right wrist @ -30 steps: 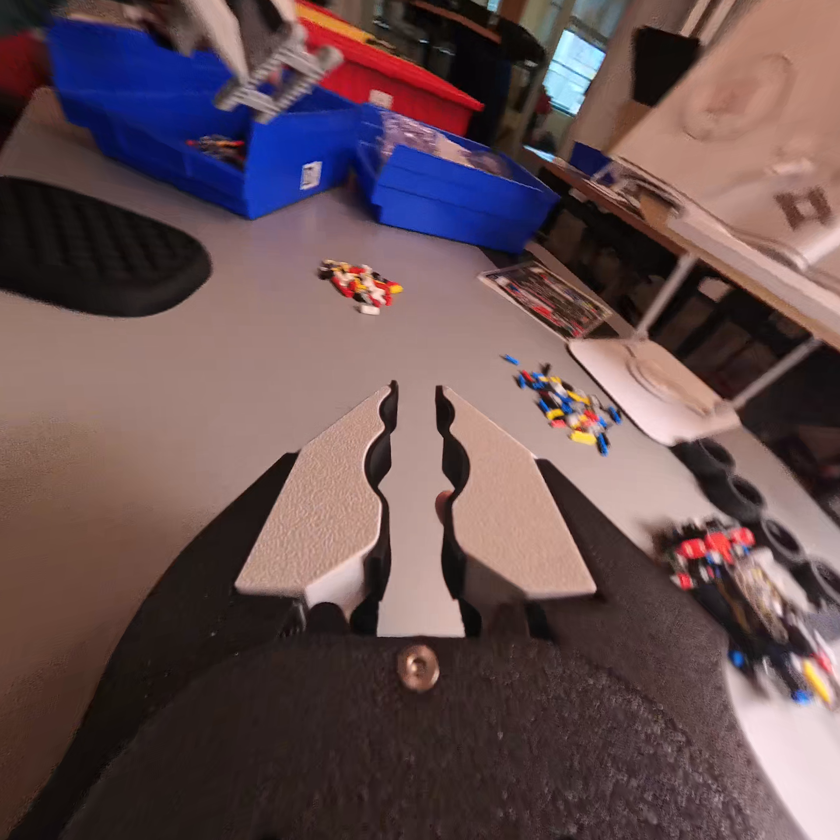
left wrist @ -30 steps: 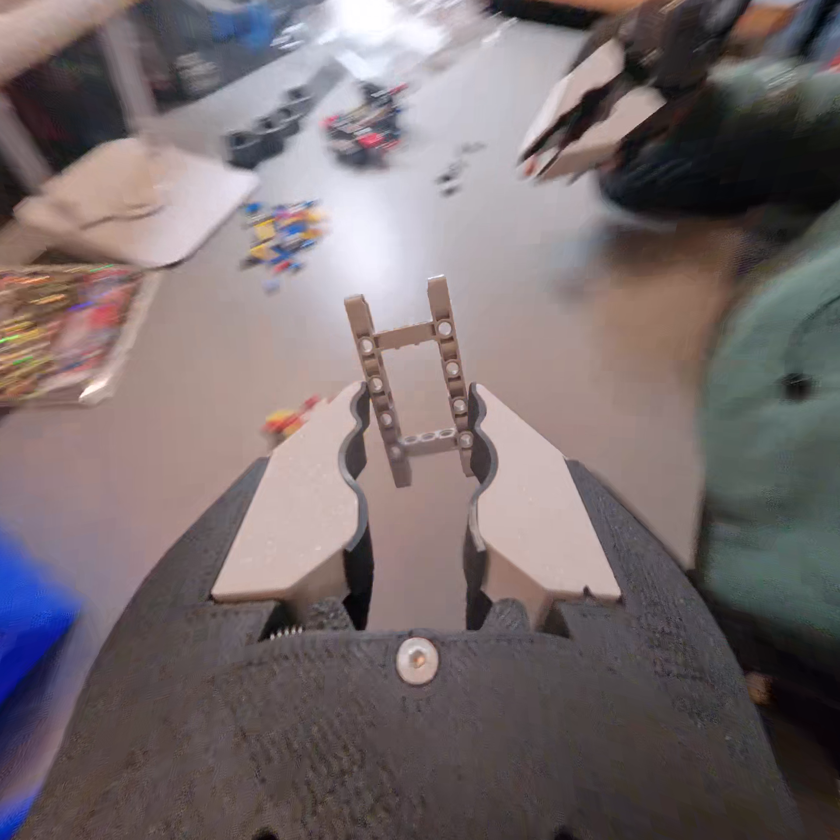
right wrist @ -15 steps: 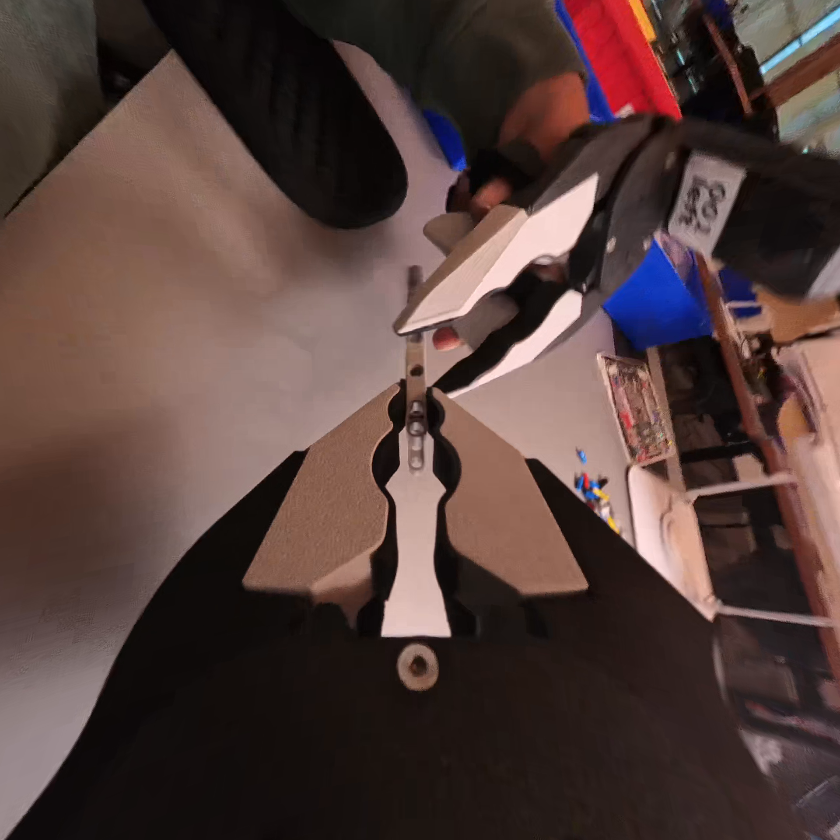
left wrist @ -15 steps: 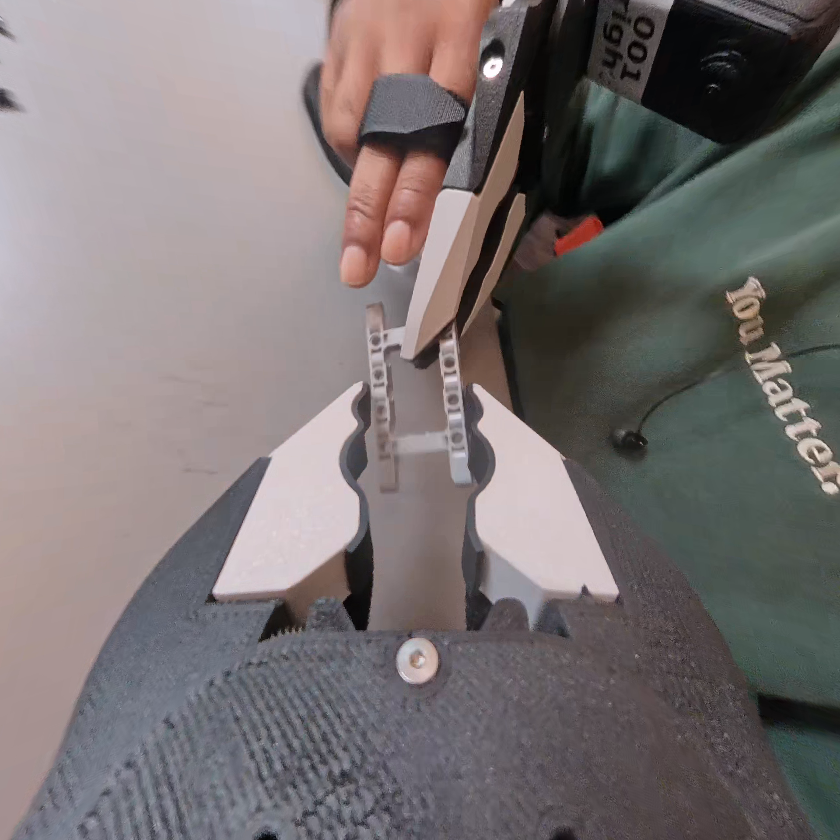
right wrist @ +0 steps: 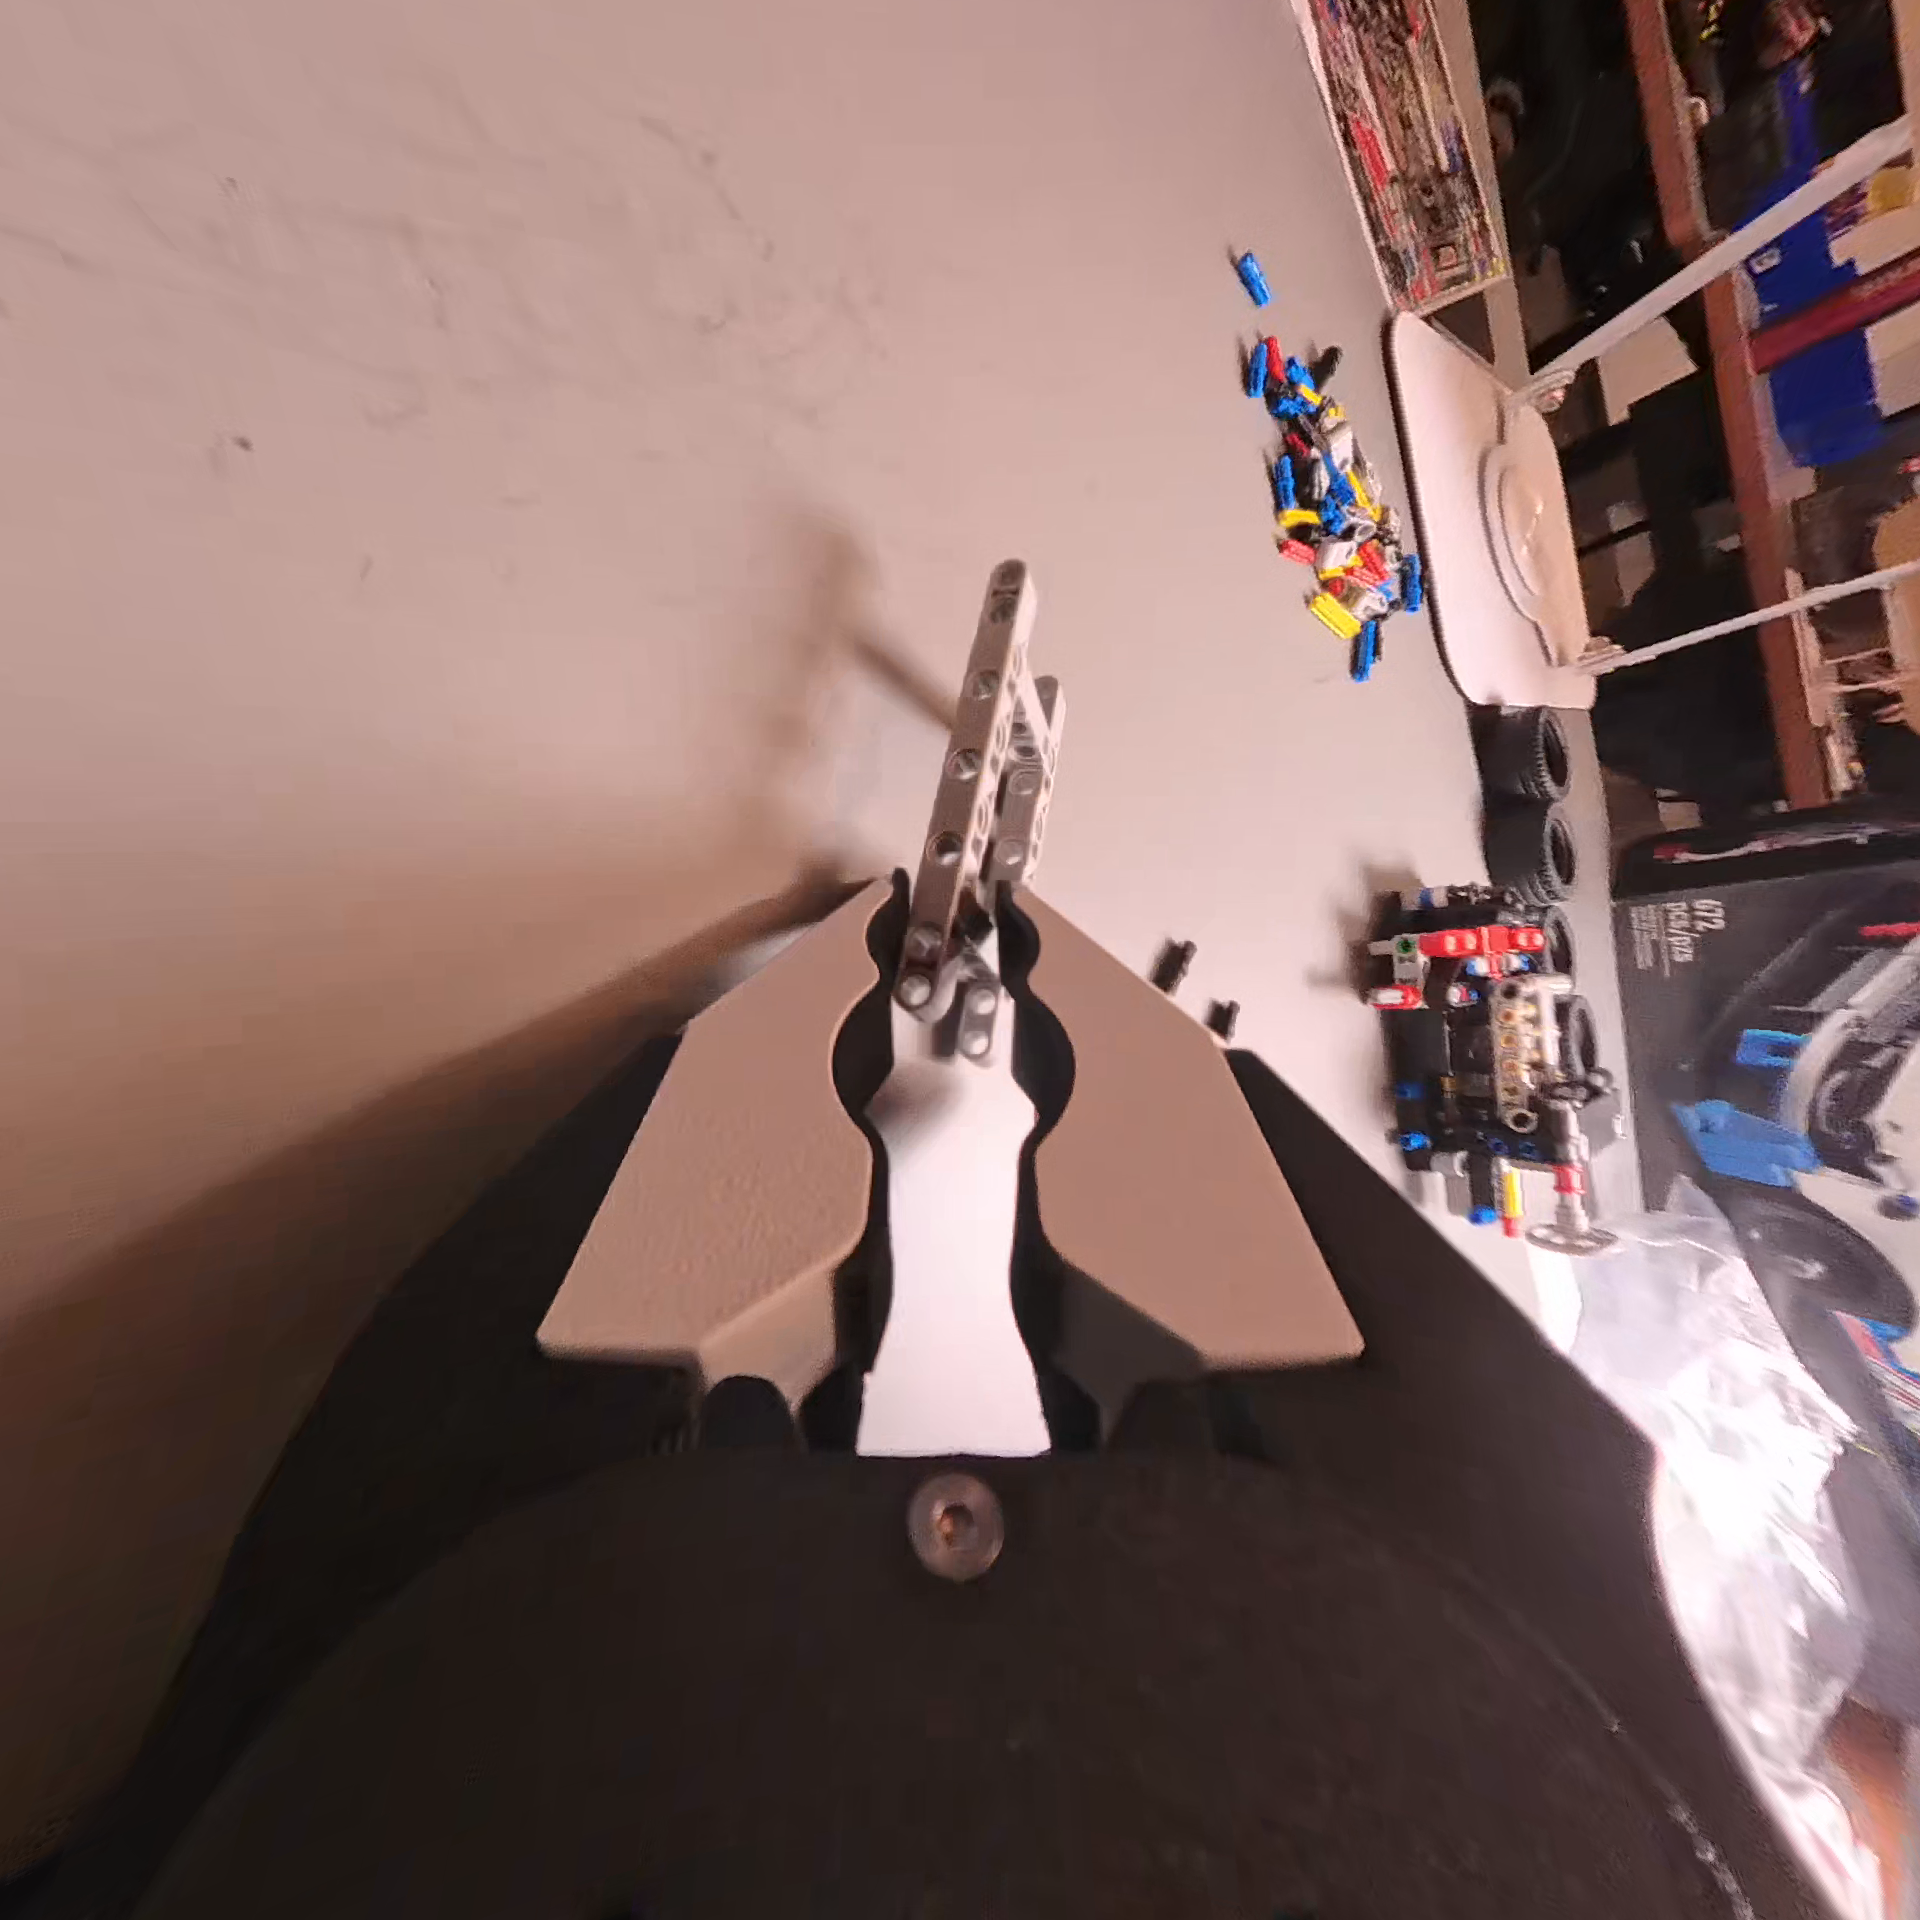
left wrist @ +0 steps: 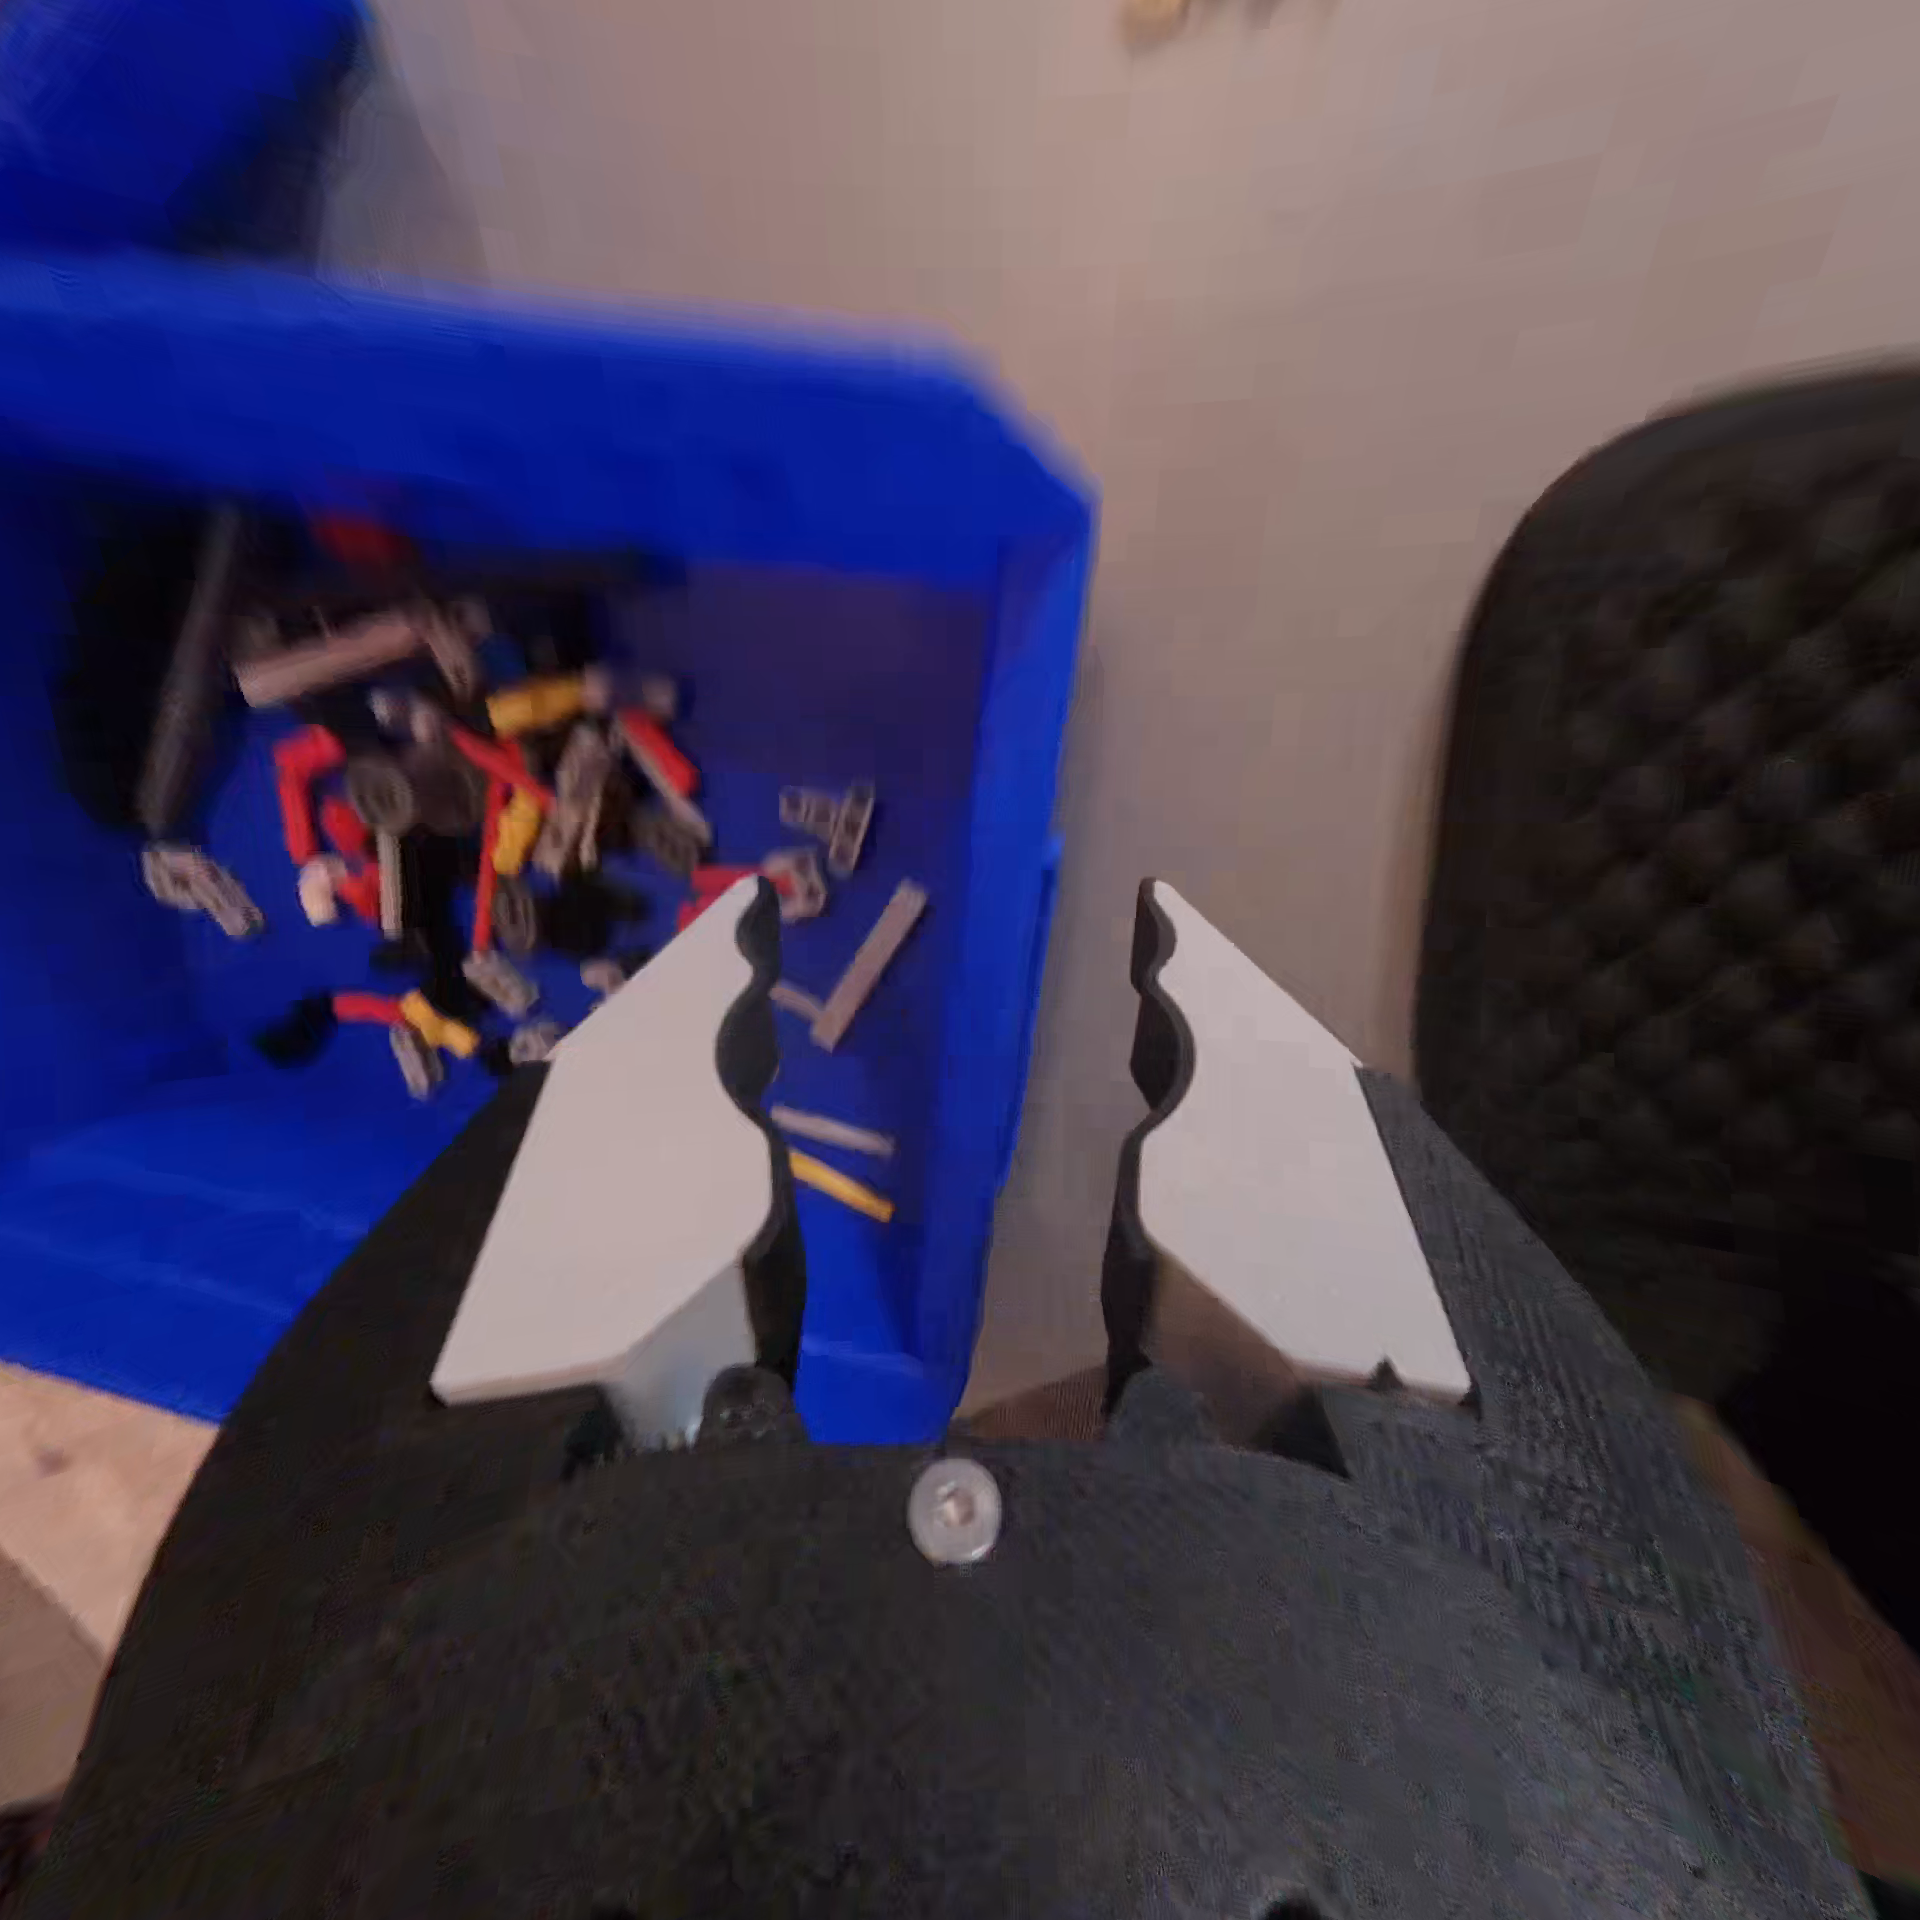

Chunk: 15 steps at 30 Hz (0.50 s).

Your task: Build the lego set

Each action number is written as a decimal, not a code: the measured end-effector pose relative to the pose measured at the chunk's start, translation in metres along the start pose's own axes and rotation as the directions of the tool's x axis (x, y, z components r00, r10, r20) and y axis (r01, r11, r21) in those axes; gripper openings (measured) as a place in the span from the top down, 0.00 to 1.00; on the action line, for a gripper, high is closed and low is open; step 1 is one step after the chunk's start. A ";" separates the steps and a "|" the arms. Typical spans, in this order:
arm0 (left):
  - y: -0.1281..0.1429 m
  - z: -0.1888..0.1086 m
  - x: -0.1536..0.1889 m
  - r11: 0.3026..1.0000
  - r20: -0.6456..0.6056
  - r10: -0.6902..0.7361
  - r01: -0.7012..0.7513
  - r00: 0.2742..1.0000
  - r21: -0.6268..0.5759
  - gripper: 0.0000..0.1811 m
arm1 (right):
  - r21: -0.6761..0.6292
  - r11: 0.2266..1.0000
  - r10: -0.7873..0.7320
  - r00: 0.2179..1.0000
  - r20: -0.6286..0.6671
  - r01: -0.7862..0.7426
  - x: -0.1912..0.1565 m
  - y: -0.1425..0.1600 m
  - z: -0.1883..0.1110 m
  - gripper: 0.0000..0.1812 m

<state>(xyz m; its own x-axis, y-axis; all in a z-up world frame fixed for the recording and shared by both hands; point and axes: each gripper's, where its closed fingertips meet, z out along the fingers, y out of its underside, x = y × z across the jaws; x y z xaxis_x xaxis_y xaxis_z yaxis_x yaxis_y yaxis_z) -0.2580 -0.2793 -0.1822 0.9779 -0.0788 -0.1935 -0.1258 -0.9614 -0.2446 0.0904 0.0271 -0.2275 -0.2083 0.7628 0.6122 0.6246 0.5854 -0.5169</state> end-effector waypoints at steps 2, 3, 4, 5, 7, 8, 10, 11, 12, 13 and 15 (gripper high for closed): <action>0.036 0.021 0.001 0.990 -0.041 0.021 -0.027 0.999 -0.138 0.65 | 0.038 0.998 0.040 0.998 0.039 -0.041 -0.003 -0.006 -0.004 0.85; 0.047 0.029 0.006 0.983 -0.078 0.033 -0.047 0.996 -0.177 0.71 | 0.061 0.995 0.072 0.996 0.049 -0.075 -0.001 -0.009 -0.007 0.84; 0.053 0.035 0.008 0.977 -0.098 0.050 -0.069 0.994 -0.201 0.75 | 0.088 0.990 0.104 0.993 0.057 -0.109 0.001 -0.012 -0.011 0.83; 0.055 0.036 0.010 0.974 -0.113 0.061 -0.084 0.992 -0.209 0.80 | 0.115 0.984 0.132 0.989 0.066 -0.139 0.003 -0.015 -0.016 0.83; 0.051 0.028 0.010 0.976 -0.118 0.069 -0.092 0.991 -0.198 0.88 | 0.161 0.967 0.186 0.980 0.073 -0.195 0.010 -0.019 -0.024 0.82; 0.046 0.018 0.014 0.980 -0.142 0.071 -0.096 0.987 -0.172 0.88 | 0.180 0.959 0.208 0.975 0.073 -0.218 0.013 -0.021 -0.028 0.82; 0.029 -0.016 0.031 0.992 -0.218 0.085 -0.103 0.972 -0.070 0.88 | 0.207 0.944 0.246 0.967 0.072 -0.256 0.018 -0.021 -0.034 0.82; 0.021 -0.035 0.039 0.993 -0.250 0.110 -0.116 0.962 -0.010 0.87 | 0.222 0.935 0.265 0.961 0.075 -0.275 0.020 -0.021 -0.036 0.82; 0.016 -0.050 0.044 0.991 -0.266 0.135 -0.132 0.954 0.029 0.86 | 0.235 0.927 0.283 0.956 0.077 -0.294 0.021 -0.021 -0.037 0.83; 0.015 -0.058 0.041 0.990 -0.254 0.141 -0.134 0.957 0.043 0.86 | 0.240 0.920 0.298 0.951 0.078 -0.308 0.022 -0.020 -0.037 0.83; 0.018 -0.054 0.010 0.998 -0.149 0.056 -0.055 0.987 0.012 0.86 | 0.237 0.918 0.307 0.949 0.076 -0.317 0.023 -0.017 -0.035 0.82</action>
<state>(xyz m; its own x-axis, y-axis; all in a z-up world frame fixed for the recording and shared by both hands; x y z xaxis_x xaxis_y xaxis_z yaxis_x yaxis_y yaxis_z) -0.2411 -0.3117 -0.1373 0.9833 -0.1710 -0.0629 -0.1813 -0.9523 -0.2454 0.1015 0.0250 -0.1836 -0.0633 0.9244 0.3762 0.4608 0.3614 -0.8106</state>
